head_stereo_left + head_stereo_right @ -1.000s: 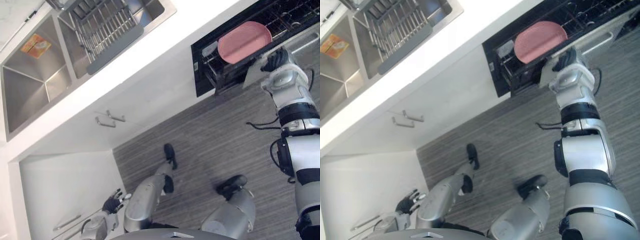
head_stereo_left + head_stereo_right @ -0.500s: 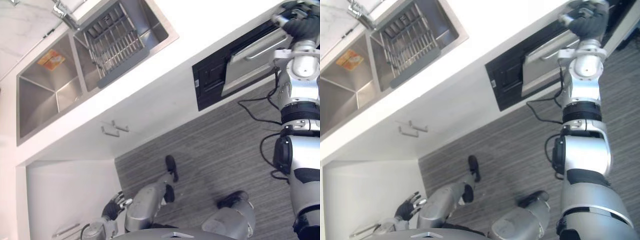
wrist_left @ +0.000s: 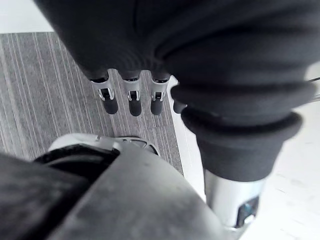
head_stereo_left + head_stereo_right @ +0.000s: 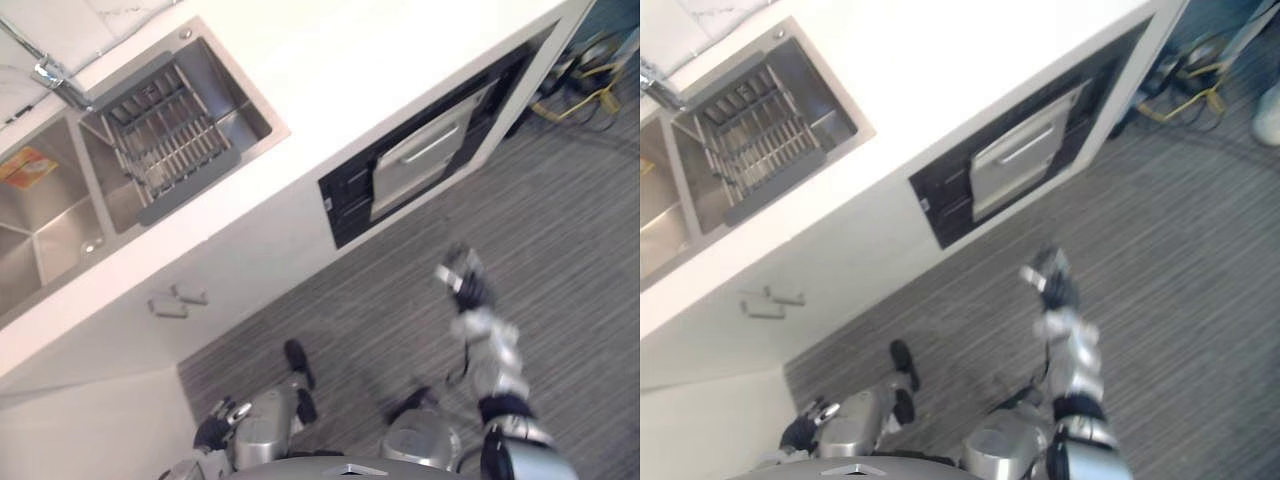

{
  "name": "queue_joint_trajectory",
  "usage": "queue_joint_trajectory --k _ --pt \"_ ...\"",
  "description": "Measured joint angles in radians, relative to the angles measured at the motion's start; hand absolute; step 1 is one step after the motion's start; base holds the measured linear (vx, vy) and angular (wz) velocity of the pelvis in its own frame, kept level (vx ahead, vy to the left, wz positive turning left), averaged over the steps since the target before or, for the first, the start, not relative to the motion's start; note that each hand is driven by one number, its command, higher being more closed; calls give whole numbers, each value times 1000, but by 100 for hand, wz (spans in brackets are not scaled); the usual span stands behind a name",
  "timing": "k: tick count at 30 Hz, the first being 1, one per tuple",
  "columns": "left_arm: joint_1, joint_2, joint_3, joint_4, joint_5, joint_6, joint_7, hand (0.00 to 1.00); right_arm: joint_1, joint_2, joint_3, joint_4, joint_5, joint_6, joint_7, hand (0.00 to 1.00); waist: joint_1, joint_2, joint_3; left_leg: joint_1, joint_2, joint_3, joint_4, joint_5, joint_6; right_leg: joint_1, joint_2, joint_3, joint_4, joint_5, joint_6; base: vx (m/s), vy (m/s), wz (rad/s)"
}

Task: Walk over to the sink, pick up the cup, carry it to the dishwasher, place the cup inside the dishwasher, then close the dishwasher door

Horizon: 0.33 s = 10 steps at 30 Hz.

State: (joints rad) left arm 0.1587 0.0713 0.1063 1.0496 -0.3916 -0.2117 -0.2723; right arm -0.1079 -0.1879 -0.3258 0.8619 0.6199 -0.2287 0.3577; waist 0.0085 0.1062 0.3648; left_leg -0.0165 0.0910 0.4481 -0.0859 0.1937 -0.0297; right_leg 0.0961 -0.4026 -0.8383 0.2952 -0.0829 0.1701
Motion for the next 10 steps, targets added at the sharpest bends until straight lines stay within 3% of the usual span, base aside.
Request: queue_joint_trajectory --k 2,4,10 --pt "-2 13 38 15 -3 -6 -4 0 65 58 -18 133 -105 -19 -50 0 2 -48 -34 25 5 10 -1 -7 -10 38 24 -1 -49 15 -5 99 -44 -5" --pt "-14 19 49 23 -20 -3 -19 0 100 81 -42 194 -226 -29 -114 0 1 -65 -48 45 7 14 -2 -9 -12 66 40 -2 -82 26 -7 30 -24 -5" --pt "-41 20 51 57 -39 38 -41 0 160 100 -88 225 -442 79 -248 0 -2 -67 -97 80 31 5 -3 -24 -15 121 92 -16 -155 41 -25 -62 -12 1"
